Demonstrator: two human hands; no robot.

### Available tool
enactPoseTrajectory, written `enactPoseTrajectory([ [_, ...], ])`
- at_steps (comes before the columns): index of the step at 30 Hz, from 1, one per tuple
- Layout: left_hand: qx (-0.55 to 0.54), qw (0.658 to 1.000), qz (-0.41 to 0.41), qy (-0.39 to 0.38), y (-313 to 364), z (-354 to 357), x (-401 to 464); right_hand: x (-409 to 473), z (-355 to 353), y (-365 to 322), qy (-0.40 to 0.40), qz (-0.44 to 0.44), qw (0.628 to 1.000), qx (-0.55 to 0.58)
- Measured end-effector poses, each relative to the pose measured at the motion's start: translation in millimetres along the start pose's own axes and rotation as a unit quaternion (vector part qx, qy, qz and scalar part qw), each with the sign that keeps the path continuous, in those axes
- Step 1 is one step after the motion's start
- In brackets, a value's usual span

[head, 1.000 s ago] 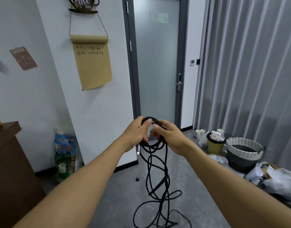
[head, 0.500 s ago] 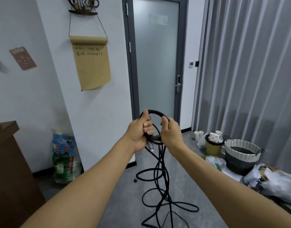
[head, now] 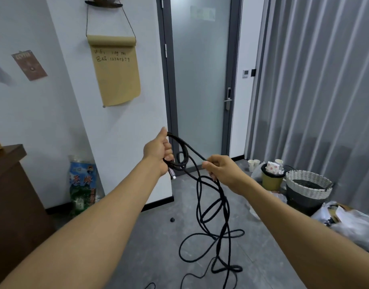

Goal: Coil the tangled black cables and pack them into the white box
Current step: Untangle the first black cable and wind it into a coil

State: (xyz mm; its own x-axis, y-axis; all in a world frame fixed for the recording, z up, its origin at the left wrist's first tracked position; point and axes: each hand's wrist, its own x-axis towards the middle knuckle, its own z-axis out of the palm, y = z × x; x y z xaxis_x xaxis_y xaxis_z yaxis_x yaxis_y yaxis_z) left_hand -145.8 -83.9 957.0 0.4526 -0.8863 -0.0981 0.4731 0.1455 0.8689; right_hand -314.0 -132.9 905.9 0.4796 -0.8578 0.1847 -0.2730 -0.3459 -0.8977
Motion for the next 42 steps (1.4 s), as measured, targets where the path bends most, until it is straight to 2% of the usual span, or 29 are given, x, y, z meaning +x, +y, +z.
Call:
enactPoseTrajectory([
  [5, 0.002, 0.998, 0.018, 0.058, -8.2, 4.3, 0.0, 0.5, -12.3, 7.3, -0.016, 0.005, 0.999, -0.034],
  [10, 0.003, 0.997, 0.032, 0.068, -8.2, 9.9, -2.6, -3.5, -26.4, 20.2, -0.016, -0.005, 0.998, -0.054],
  [13, 0.004, 0.997, 0.033, 0.072, -5.8, 12.5, -4.5, -7.1, -29.6, 27.0, -0.04, -0.008, 0.992, -0.117],
  [16, -0.003, 0.996, 0.026, 0.083, -11.4, 15.4, -7.2, -7.6, -25.0, 32.4, -0.069, -0.019, 0.97, -0.234],
  [21, -0.006, 0.994, 0.013, 0.104, -26.1, 16.6, -9.9, -13.1, -22.9, 38.3, -0.126, 0.028, 0.951, -0.28],
  [25, -0.01, 0.995, 0.009, 0.102, -31.1, 20.0, -11.8, -21.8, -31.2, 48.2, -0.193, 0.093, 0.891, -0.399],
  [27, -0.001, 0.995, 0.01, 0.097, -30.5, 21.1, -12.8, -28.0, -36.6, 59.8, -0.171, 0.118, 0.874, -0.44],
  [33, 0.046, 0.994, 0.018, 0.096, -32.7, 15.9, -11.3, -28.1, -52.4, 63.9, -0.092, 0.128, 0.92, -0.358],
  [36, 0.063, 0.993, 0.024, 0.099, -31.9, 15.0, -8.5, -23.3, -57.0, 60.9, -0.079, 0.145, 0.946, -0.279],
  [42, 0.084, 0.99, 0.029, 0.105, -27.7, 12.3, -5.1, -19.6, -63.8, 64.9, -0.069, 0.156, 0.947, -0.272],
])
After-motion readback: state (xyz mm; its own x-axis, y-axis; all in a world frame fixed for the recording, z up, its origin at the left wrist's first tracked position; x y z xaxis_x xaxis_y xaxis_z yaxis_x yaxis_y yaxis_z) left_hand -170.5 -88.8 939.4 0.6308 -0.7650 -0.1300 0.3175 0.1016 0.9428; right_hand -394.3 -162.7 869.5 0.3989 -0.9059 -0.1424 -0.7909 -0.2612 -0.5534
